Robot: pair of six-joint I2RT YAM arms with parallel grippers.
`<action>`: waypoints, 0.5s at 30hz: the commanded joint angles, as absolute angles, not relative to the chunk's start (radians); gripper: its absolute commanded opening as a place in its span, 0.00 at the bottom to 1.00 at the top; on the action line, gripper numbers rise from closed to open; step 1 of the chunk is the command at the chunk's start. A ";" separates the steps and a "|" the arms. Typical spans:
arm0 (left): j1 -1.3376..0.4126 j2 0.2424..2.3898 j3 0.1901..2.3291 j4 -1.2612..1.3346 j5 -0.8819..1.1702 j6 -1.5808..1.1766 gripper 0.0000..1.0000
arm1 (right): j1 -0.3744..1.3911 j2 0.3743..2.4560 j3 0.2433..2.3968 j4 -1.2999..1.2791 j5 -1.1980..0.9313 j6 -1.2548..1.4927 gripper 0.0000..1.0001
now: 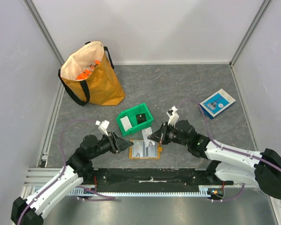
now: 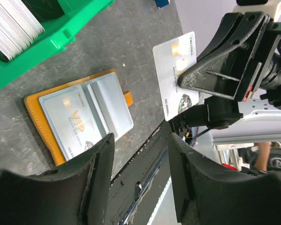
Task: Put the credit cards into the card holder
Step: Turn over the card slot in the card holder.
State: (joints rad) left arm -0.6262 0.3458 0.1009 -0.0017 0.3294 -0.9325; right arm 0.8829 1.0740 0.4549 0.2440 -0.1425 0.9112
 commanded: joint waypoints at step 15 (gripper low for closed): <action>-0.655 0.661 -0.032 0.682 0.411 -1.100 0.52 | 0.928 1.052 0.316 0.627 -0.202 1.086 0.00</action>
